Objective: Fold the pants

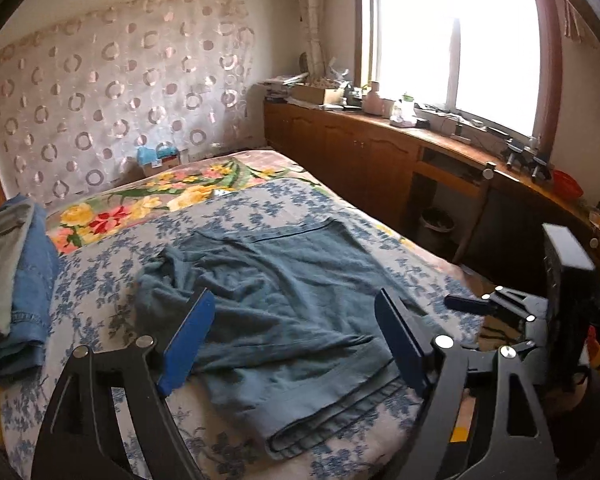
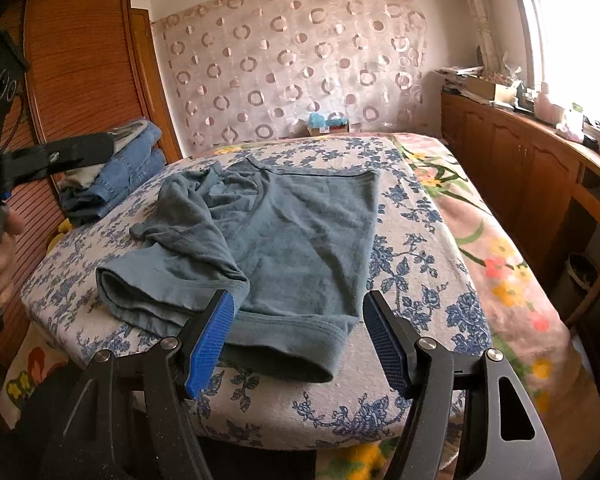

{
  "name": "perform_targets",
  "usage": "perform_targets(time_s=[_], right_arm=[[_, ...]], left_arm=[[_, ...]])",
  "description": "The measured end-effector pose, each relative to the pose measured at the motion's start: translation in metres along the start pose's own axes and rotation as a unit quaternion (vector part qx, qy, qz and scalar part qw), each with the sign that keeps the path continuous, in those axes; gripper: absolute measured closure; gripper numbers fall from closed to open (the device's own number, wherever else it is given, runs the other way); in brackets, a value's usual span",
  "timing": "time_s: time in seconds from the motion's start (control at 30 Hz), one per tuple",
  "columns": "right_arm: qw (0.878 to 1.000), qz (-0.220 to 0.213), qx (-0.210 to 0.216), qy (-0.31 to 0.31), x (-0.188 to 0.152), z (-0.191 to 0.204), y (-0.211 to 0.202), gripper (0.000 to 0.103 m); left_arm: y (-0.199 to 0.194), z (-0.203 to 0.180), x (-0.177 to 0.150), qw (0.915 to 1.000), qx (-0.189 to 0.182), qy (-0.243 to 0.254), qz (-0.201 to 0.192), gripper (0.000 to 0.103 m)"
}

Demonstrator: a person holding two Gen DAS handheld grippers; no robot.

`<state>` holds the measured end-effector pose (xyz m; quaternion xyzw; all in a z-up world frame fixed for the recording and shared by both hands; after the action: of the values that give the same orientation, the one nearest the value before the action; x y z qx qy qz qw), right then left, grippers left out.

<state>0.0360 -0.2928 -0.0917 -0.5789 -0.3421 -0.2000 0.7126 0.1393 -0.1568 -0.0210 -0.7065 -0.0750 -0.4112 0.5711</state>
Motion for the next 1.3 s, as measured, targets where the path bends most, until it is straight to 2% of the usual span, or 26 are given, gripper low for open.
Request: perform_targets(time_s=[0.1,0.27,0.43,0.67,0.73,0.97,1.07,1.13,1.3], right_arm=[[1.000,0.000,0.002,-0.004,0.001,0.002,0.002,0.034],[1.000,0.004,0.009,-0.014,0.002,0.009,0.010,0.034],[0.999,0.011,0.027,-0.024,0.006,0.014,0.020,0.058],[0.998,0.023,0.040,-0.029,0.011,0.023,0.032,0.061],[0.998,0.029,0.041,-0.035,0.012,0.025,0.035,0.066],[0.997,0.048,0.047,-0.037,0.018,0.032,0.046,0.074],[0.997,0.049,0.045,-0.037,0.021,0.034,0.047,0.086],[0.997,0.043,0.052,-0.031,0.022,0.033,0.046,0.094],[0.997,0.015,0.059,-0.047,0.024,0.042,0.032,0.097]], left_arm=[[0.011,0.009,-0.013,0.9992,0.037,-0.003,0.013,0.020],[0.031,0.031,-0.042,0.9976,0.028,-0.042,0.048,0.020],[0.042,0.041,-0.064,0.9950,0.030,-0.060,0.074,0.020],[0.051,0.044,-0.088,0.9919,0.025,-0.072,0.102,0.020],[0.052,0.045,-0.091,0.9919,0.021,-0.074,0.101,0.020],[0.051,0.047,-0.096,0.9917,0.009,-0.086,0.095,0.020],[0.051,0.048,-0.096,0.9920,0.007,-0.087,0.091,0.020],[0.050,0.049,-0.096,0.9920,0.006,-0.089,0.089,0.020],[0.048,0.048,-0.097,0.9921,0.001,-0.088,0.088,0.020]])
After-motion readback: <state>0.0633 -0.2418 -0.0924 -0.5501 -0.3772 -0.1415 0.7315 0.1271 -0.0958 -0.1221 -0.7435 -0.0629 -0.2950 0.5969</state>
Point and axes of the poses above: each gripper's, at about its wrist camera, not at the fingertips, and y roughly the way its jaws point, z to its left, x to its top, the point moved 1 cm from there along y, roughly the way its jaws point, and after that the axes turned 13 degrees about z, right-handed, at the moved point
